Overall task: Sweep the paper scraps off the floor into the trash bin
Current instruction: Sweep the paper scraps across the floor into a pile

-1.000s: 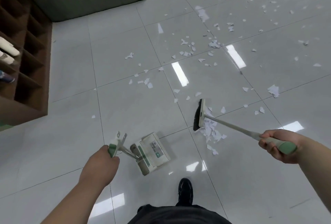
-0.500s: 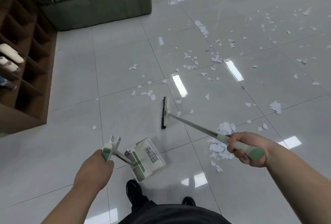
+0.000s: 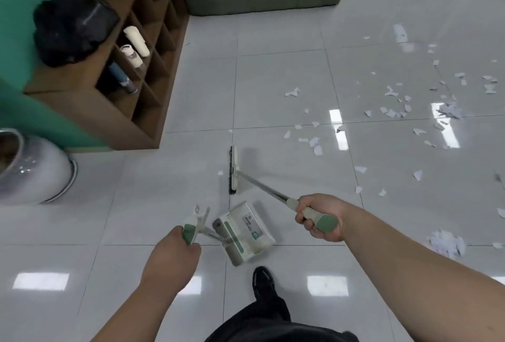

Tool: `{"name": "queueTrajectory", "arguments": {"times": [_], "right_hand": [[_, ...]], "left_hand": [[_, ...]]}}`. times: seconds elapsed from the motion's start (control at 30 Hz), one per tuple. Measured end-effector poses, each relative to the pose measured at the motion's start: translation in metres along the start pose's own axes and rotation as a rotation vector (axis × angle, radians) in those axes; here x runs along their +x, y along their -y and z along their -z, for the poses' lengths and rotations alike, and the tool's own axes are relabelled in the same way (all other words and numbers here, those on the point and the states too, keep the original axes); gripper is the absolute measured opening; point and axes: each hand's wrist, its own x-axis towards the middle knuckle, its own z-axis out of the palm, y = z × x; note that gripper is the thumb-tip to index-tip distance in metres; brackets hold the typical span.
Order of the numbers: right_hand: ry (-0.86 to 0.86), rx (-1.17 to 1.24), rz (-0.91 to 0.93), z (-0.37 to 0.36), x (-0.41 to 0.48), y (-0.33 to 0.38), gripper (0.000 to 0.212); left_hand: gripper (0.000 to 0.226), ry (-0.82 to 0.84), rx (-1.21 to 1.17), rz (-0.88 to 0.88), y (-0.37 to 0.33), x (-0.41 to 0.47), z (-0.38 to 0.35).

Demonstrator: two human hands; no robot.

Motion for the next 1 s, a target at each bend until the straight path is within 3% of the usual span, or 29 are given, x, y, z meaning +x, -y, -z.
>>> {"name": "queueTrajectory", "arguments": {"times": [0.17, 0.33, 0.6, 0.8, 1.0], "right_hand": [[0.034, -0.025, -0.124, -0.07, 0.068, 0.034, 0.025], [0.014, 0.003, -0.199, -0.085, 0.097, 0.041, 0.029], [-0.122, 0.137, -0.173, -0.007, 0.043, 0.04, 0.021], [-0.27, 0.199, -0.112, 0.06, 0.002, 0.056, 0.028], [-0.277, 0.148, -0.017, 0.076, -0.03, 0.099, 0.02]], "left_hand": [[0.004, -0.006, 0.008, 0.085, 0.036, 0.041, 0.027], [0.003, -0.018, 0.006, 0.129, 0.059, 0.069, 0.045], [0.007, 0.001, 0.006, 0.096, 0.049, 0.088, 0.055], [0.007, 0.049, 0.017, 0.013, 0.006, 0.104, 0.048], [0.004, 0.055, 0.05, -0.025, -0.045, 0.125, 0.047]]}}
